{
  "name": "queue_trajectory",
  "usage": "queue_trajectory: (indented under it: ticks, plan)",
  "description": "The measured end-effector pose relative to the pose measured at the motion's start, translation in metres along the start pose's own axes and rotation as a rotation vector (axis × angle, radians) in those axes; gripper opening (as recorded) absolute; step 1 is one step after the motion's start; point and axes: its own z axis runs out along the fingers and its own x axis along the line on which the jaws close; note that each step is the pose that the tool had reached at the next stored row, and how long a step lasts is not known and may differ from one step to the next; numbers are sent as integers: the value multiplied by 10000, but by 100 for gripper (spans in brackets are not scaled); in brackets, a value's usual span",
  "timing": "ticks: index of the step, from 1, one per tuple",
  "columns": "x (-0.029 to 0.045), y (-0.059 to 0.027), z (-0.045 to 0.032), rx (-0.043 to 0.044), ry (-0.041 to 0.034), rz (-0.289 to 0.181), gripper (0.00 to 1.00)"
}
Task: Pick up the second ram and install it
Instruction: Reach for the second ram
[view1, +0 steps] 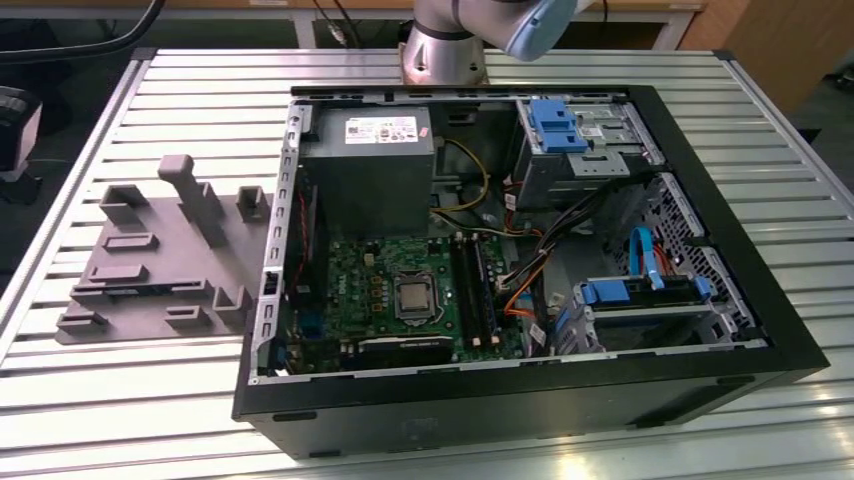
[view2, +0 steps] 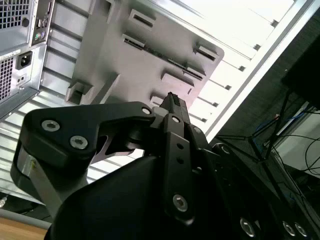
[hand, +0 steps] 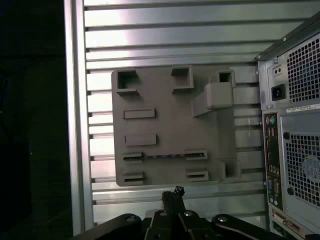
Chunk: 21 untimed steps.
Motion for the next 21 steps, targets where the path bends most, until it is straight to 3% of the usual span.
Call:
queue_trajectory:
  ticks: [7, 11, 21]
  plan:
    - [53, -68, 19, -1, 4, -1, 11]
    - [51, 4, 36, -1, 5, -1, 11]
    - [47, 7, 36, 32, 6, -2, 11]
